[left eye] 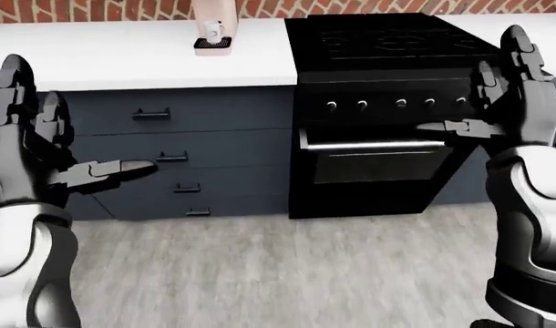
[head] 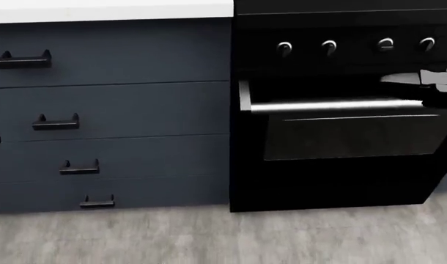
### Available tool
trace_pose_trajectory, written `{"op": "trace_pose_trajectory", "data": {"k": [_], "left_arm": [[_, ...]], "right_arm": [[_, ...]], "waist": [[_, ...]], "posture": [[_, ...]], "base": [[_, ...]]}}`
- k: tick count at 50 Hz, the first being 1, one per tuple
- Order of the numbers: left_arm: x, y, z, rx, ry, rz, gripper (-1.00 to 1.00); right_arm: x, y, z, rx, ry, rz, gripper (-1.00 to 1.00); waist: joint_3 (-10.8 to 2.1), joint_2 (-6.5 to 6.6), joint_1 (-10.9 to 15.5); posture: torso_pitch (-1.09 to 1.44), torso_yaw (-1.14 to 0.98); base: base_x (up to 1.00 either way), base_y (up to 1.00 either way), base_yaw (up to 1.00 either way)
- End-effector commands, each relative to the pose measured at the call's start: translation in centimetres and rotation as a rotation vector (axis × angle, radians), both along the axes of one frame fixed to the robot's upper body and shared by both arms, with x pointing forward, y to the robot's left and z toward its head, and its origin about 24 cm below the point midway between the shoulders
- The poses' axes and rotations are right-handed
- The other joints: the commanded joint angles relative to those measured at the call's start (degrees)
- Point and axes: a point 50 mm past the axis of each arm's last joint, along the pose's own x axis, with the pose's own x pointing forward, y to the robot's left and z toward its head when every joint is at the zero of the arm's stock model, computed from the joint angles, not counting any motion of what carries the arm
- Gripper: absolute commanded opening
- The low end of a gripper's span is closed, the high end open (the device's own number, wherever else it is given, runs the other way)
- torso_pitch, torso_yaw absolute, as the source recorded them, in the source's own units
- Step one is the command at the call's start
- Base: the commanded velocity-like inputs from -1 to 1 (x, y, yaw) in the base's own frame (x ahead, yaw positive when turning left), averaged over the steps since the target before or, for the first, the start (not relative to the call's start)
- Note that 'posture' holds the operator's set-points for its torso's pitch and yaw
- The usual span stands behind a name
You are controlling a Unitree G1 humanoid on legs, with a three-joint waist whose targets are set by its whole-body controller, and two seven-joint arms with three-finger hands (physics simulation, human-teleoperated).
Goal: Pick the mug from under the coffee machine dispenser and place it on the counter.
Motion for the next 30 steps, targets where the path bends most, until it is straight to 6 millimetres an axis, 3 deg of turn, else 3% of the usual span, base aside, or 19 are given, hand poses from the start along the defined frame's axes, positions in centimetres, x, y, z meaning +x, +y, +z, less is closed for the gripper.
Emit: {"op": "trace_pose_trajectory", "data": {"k": [1,2,3,6,13,16,19,21,23,25,27,29,30], "left_arm": [[-0.6,-0.2,1.6,0.034,-0.082,-0.003,1.0],[-0.6,-0.2,1.8,0.037,-0.086,-0.002,1.0],[-0.6,-0.2,1.8,0.04,-0.088,-0.001,1.0],[-0.7,0.0,2.0,0.045,-0.094,0.003,1.0],[-0.9,0.2,2.3,0.047,-0.106,0.011,1.0],[-0.9,0.1,2.3,0.046,-0.107,0.008,1.0],[-0.9,0.1,2.3,0.047,-0.108,0.008,1.0],[-0.9,0.1,2.3,0.048,-0.108,0.008,1.0],[-1.0,0.1,2.4,0.048,-0.109,0.006,1.0],[-1.0,0.0,2.5,0.049,-0.109,0.006,1.0],[-1.0,0.0,2.5,0.05,-0.11,0.004,1.0],[-1.0,-0.1,2.6,0.05,-0.11,0.004,1.0],[-1.0,-0.1,2.6,0.051,-0.11,0.004,1.0]], "right_arm": [[-0.6,0.1,1.9,-0.032,-0.092,0.001,1.0],[-0.6,0.1,2.0,-0.038,-0.094,0.001,1.0],[-0.6,0.1,2.0,-0.04,-0.096,0.0,1.0],[-0.6,0.1,2.1,-0.044,-0.098,-0.001,1.0],[-1.0,0.1,3.4,-0.079,-0.155,-0.012,1.0],[-1.2,0.3,3.8,-0.118,-0.19,-0.016,1.0],[-1.3,0.3,3.9,-0.135,-0.201,-0.018,1.0],[-1.3,0.4,4.0,-0.142,-0.203,-0.017,1.0],[-1.3,0.4,4.0,-0.144,-0.203,-0.016,1.0],[-1.3,0.4,4.0,-0.145,-0.203,-0.015,1.0],[-1.4,0.4,4.1,-0.146,-0.203,-0.014,1.0],[-1.4,0.4,4.1,-0.146,-0.203,-0.014,1.0],[-1.4,0.4,4.1,-0.144,-0.203,-0.013,1.0]], "waist": [[-1.12,0.0,0.0],[-1.12,0.01,0.0],[-2.45,0.2,-0.1],[-0.74,0.35,-0.2],[-0.54,0.01,-0.4],[-0.63,0.95,-0.5],[-0.12,3.13,-0.2],[-0.67,1.9,-0.2],[-0.77,2.12,-0.1],[-1.04,1.39,0.0],[-0.84,-0.13,0.3],[-0.97,-2.66,0.5],[-0.76,-1.58,0.2]], "posture": [[0.0,0.0],[0.0,0.0],[0.0,0.0],[0.0,0.0],[0.0,0.0],[0.0,0.0],[0.0,0.0],[0.0,0.0],[0.0,0.0],[0.0,0.0],[0.0,0.0],[0.0,0.0],[0.0,0.0]], "base": [[0.0,0.0,0.0],[0.0,0.0,0.0],[0.08,0.0,0.0],[0.13,0.0,0.0],[0.14,0.0,0.0],[0.13,0.0,0.0],[0.14,0.0,0.0],[0.13,0.0,0.0],[0.13,0.0,0.0],[0.13,0.0,0.0],[0.14,0.0,0.0],[0.13,0.0,0.0],[0.12,0.0,0.0]]}}
